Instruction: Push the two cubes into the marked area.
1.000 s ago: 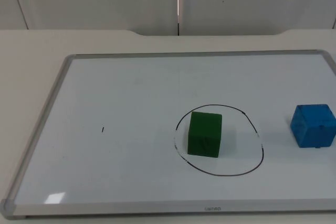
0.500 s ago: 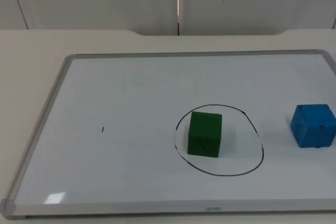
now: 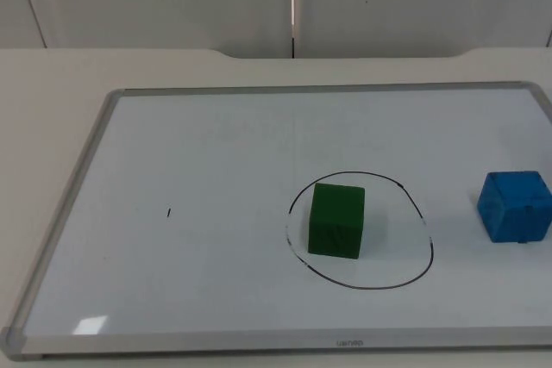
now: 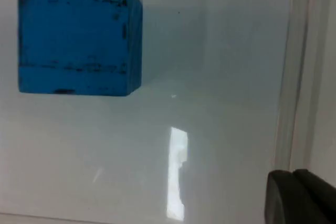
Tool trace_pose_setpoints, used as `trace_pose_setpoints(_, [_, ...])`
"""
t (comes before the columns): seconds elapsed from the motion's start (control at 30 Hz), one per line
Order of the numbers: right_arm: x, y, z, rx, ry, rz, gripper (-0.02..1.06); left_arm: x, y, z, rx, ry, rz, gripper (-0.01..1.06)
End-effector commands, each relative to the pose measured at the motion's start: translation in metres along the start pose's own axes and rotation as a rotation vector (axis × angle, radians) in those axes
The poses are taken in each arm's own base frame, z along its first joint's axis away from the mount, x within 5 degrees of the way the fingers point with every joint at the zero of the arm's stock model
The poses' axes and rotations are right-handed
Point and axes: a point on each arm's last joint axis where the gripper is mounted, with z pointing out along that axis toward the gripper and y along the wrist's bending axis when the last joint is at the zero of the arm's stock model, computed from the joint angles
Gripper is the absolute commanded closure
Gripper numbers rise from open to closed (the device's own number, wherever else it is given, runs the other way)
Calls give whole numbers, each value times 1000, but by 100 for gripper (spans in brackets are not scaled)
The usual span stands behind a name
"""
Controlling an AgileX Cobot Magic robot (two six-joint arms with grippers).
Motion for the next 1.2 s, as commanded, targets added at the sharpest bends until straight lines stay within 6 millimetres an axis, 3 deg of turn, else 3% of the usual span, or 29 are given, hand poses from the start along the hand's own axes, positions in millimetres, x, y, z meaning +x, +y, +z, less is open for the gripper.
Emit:
trace_pose_setpoints(0.0, [-6, 0, 10, 0, -7, -1, 105, 1, 1, 0, -9, 2, 2, 105])
trace_pose_setpoints(0.2, [-22, 0, 37, -3, 23, 7, 105, 1, 1, 0, -9, 2, 2, 105])
trace_pose_setpoints(0.4, [-35, 3, 48, -21, 85, 27, 105, 1, 1, 0, -9, 2, 2, 105])
trace_pose_setpoints(0.7, [-54, 32, 58, -54, 63, -35, 105, 1, 1, 0, -9, 2, 2, 105])
trace_pose_setpoints(1.17, [-55, 38, 80, -58, 82, -38, 105, 1, 1, 0, -9, 2, 2, 105])
